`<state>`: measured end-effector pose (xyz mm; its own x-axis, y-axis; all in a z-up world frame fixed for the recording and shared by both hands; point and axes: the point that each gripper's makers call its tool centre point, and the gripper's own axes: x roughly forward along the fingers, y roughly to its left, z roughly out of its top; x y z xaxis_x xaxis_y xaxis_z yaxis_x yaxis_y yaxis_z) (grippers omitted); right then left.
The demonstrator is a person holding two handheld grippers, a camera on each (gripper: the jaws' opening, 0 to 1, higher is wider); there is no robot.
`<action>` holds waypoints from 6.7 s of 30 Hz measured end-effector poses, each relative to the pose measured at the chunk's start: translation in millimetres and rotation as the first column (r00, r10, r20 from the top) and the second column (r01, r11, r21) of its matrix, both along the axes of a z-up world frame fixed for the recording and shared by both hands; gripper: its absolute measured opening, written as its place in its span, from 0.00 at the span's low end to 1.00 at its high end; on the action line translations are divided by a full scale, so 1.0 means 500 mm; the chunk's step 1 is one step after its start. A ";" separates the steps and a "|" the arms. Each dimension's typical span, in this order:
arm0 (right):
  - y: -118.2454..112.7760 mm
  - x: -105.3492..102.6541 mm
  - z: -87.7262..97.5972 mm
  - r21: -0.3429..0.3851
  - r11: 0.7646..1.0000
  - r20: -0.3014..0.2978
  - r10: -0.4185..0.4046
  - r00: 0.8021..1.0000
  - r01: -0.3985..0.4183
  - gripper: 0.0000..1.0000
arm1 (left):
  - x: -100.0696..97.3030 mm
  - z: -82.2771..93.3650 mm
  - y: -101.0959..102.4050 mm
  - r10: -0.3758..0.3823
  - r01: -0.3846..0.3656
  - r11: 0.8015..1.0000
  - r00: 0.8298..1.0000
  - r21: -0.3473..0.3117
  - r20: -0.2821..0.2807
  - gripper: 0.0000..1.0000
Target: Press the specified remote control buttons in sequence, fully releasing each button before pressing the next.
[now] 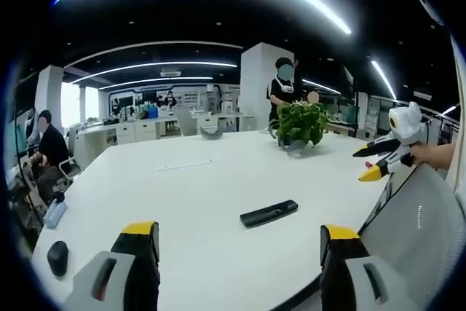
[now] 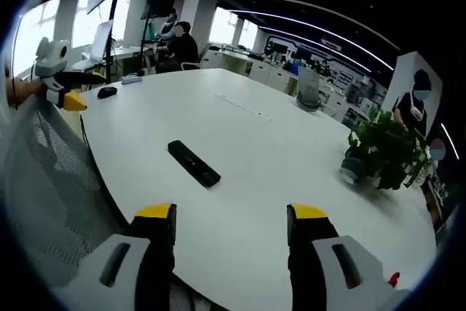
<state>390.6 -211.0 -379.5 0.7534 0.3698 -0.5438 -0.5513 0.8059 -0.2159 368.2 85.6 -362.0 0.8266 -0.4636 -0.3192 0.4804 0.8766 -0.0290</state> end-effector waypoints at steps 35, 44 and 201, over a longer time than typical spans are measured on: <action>0.038 -0.009 0.016 0.262 0.965 -0.022 0.021 1.000 -0.014 0.76 | 0.004 -0.055 0.021 -0.027 0.031 0.998 0.997 0.063 -0.071 1.00; 0.044 -0.013 0.011 0.232 0.972 -0.021 0.047 0.999 -0.041 0.72 | 0.014 -0.025 0.002 -0.129 0.132 0.989 0.991 0.069 -0.044 1.00; 0.058 -0.057 -0.061 0.052 0.982 -0.188 0.189 0.964 -0.182 0.20 | 0.071 -0.314 -0.224 -0.648 0.860 0.400 0.509 0.316 -0.567 0.23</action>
<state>362.0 -182.1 -410.2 0.5531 0.5141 -0.6556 -0.7203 0.6904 -0.0664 403.5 -26.6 -519.0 0.0150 -0.5139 -0.8577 0.9982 0.0579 -0.0172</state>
